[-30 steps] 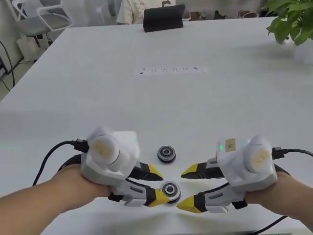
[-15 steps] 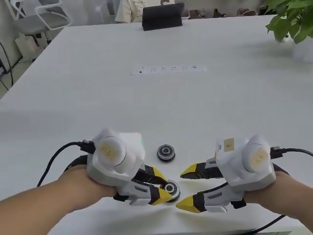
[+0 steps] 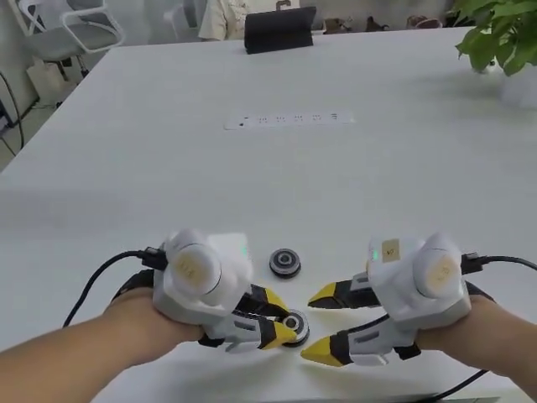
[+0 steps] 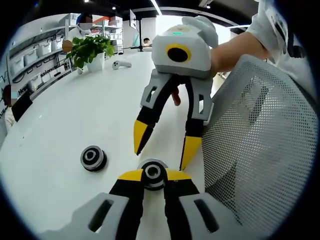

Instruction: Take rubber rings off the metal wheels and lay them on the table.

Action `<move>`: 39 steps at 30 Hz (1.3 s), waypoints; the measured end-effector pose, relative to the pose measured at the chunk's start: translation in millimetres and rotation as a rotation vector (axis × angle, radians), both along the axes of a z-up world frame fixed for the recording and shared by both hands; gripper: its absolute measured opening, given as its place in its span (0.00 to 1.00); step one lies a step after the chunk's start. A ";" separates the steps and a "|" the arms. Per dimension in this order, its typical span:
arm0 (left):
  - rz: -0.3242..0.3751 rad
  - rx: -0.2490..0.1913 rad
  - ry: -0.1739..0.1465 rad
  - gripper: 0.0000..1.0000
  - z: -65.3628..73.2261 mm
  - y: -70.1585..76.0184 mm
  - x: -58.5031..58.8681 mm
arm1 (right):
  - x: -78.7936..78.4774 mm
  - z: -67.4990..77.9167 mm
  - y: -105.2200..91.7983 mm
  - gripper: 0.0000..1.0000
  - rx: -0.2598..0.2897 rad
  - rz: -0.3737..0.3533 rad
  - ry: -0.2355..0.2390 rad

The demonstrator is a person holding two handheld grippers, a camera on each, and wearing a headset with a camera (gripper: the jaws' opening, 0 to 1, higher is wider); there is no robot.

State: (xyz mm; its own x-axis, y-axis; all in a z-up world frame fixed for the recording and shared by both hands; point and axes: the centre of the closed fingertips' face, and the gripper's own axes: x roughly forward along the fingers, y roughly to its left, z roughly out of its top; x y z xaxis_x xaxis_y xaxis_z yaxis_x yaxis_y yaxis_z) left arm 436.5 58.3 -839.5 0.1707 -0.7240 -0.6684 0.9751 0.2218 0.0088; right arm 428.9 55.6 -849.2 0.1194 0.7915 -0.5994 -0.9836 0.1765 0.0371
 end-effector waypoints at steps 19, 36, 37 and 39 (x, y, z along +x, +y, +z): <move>0.023 -0.013 -0.020 0.08 0.0 -0.5 0.8 | -0.2 -2.2 9.8 0.32 0.015 0.009 -0.006; 0.037 -0.013 -0.022 0.07 -0.1 0.3 0.8 | 2.4 -3.6 20.5 0.29 0.052 -0.010 0.007; 0.038 -0.013 -0.022 0.07 -0.1 0.4 0.7 | 2.3 -3.2 20.9 0.28 0.053 -0.010 0.006; 0.039 -0.013 -0.023 0.07 -0.2 0.3 0.8 | 3.5 -3.3 21.2 0.27 0.052 -0.013 0.003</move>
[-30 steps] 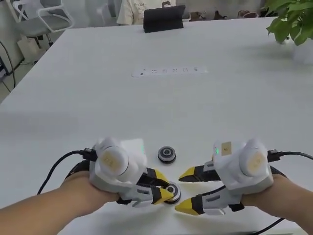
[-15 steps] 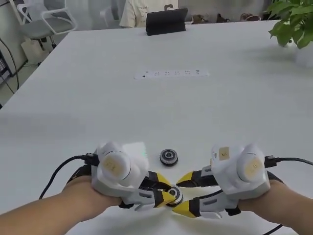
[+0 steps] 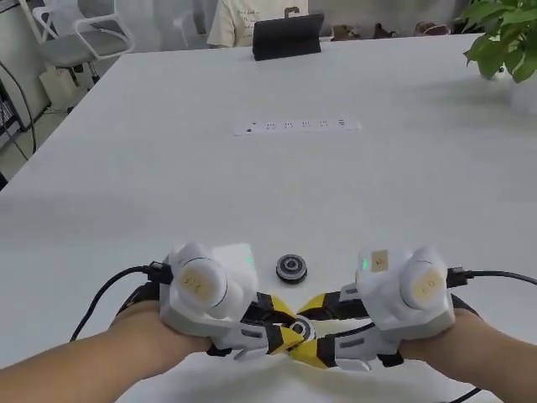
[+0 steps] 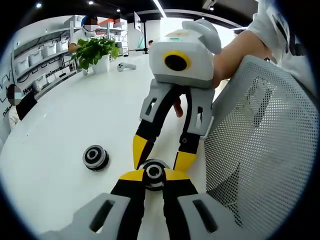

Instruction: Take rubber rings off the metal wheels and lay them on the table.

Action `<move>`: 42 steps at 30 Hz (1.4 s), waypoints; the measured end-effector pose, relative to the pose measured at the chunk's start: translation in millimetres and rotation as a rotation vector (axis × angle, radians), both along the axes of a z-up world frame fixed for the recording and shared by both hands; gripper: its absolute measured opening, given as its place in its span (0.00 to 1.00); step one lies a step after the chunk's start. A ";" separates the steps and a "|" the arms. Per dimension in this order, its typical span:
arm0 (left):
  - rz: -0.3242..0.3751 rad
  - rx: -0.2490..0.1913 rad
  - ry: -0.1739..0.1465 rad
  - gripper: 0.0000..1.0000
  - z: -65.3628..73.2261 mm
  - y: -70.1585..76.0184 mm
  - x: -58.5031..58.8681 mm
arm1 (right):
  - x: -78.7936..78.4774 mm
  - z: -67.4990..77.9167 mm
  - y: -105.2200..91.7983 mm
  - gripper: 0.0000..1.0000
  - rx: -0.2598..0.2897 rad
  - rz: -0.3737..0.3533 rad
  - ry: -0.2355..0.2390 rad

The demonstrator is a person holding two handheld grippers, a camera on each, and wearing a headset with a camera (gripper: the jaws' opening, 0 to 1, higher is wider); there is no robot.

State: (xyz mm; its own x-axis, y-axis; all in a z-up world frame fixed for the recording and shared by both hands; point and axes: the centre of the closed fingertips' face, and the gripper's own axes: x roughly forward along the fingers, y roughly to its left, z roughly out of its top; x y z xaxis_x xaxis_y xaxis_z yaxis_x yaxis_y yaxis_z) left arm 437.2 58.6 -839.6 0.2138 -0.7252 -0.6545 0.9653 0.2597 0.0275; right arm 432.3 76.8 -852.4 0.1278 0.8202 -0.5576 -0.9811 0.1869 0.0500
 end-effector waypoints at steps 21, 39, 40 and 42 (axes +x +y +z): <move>0.010 -0.006 -0.001 0.07 0.5 0.1 0.3 | -2.0 0.1 -13.8 0.22 -0.017 -0.022 -0.026; 0.015 -0.017 0.000 0.07 0.6 0.1 0.4 | -3.1 -0.4 -19.4 0.18 -0.043 -0.040 -0.016; 0.015 -0.017 -0.001 0.07 0.6 0.0 0.4 | -3.1 -0.5 -19.6 0.18 -0.042 -0.041 -0.014; 0.015 -0.018 0.000 0.07 0.6 -0.1 0.4 | -2.8 -0.4 -19.8 0.18 -0.037 -0.047 -0.005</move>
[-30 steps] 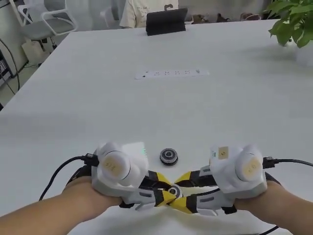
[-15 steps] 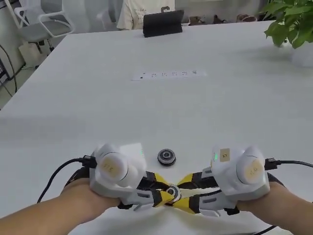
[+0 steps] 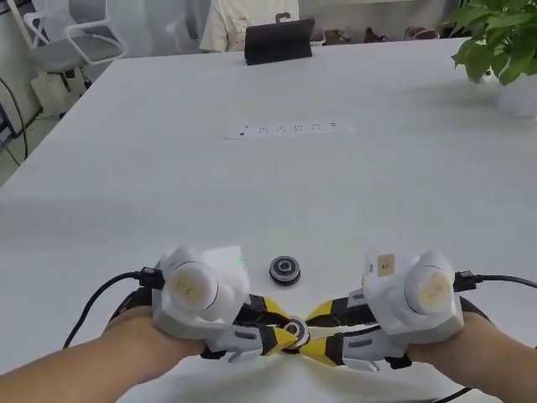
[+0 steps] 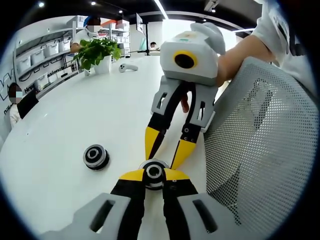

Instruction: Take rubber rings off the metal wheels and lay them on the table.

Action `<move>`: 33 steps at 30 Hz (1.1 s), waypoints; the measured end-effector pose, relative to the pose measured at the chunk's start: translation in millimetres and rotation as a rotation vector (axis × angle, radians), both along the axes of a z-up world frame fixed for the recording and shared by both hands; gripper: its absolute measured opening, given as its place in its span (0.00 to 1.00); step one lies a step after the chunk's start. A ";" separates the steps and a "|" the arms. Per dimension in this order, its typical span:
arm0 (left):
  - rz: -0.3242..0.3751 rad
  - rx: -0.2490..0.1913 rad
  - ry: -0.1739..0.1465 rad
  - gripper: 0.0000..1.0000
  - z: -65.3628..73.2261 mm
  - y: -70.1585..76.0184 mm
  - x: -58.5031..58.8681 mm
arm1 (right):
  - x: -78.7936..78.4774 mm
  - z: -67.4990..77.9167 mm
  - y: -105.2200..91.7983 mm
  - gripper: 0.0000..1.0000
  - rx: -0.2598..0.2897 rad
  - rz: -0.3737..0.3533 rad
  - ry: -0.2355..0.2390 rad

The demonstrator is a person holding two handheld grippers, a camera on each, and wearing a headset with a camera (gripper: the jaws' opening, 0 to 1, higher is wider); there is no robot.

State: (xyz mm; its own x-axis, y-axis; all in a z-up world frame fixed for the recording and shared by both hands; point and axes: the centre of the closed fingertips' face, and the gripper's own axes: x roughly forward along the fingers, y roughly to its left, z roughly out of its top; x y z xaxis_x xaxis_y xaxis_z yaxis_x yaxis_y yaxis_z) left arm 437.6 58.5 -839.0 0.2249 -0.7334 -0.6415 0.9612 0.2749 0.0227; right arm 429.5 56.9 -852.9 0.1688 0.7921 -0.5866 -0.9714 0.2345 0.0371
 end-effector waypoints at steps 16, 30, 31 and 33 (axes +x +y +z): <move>0.006 -0.004 0.002 0.07 0.3 0.0 -0.1 | 2.0 -2.8 -5.6 0.11 0.005 -0.054 0.050; 0.016 -0.005 0.005 0.07 0.0 0.1 0.0 | 3.0 -5.9 -8.7 0.05 0.009 -0.112 0.131; 0.017 -0.004 0.004 0.07 0.0 0.1 0.0 | 3.0 -6.0 -8.8 0.05 0.012 -0.117 0.138; 0.018 -0.004 0.004 0.07 0.0 0.1 -0.2 | 4.4 -5.8 -9.2 0.02 0.014 -0.134 0.145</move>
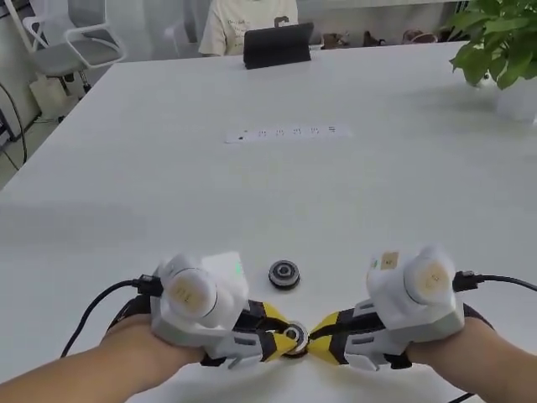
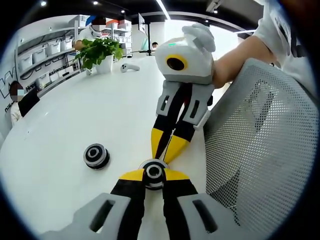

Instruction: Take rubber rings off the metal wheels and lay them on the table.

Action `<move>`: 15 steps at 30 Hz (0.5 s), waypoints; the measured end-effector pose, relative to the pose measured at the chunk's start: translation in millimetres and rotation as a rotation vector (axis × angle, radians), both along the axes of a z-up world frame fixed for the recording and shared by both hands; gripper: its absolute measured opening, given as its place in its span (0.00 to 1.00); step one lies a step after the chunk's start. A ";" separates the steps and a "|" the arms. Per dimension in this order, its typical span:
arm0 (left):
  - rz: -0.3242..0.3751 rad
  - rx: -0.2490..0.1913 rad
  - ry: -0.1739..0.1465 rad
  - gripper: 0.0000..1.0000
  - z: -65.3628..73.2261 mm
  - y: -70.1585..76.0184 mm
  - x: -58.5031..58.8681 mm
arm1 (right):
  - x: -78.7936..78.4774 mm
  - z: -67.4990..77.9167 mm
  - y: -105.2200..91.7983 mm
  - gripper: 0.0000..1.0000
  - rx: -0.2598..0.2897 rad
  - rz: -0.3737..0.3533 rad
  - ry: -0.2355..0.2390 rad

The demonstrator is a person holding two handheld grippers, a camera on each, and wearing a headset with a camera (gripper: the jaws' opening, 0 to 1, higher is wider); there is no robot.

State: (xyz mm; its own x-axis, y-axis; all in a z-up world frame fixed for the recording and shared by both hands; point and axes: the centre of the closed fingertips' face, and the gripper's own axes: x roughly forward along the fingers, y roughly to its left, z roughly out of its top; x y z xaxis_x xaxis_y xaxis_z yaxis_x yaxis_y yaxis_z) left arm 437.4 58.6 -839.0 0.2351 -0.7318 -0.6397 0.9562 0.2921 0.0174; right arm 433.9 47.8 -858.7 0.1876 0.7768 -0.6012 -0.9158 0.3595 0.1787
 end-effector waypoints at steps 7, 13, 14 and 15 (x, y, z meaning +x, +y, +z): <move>0.000 0.004 -0.005 0.07 -0.1 0.1 0.2 | 0.4 0.0 0.1 0.01 -0.003 -0.013 0.009; 0.001 0.006 -0.008 0.07 -0.2 -0.1 0.1 | 1.8 -0.6 -1.6 0.00 -0.004 -0.034 0.019; 0.001 0.006 -0.009 0.07 -0.3 -0.2 0.1 | 2.1 -0.2 -1.8 0.00 -0.001 -0.038 0.022; 0.001 0.006 -0.009 0.07 -0.2 -0.2 0.1 | 2.2 0.1 -1.9 0.00 0.002 -0.041 0.025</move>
State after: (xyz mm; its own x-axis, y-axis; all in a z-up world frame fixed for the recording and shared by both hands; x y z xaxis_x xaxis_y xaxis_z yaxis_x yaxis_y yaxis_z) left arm 437.5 58.3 -839.2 0.2416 -0.7280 -0.6416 0.9558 0.2928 0.0277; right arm 436.1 45.8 -858.6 0.2042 0.7699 -0.6046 -0.8956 0.3963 0.2021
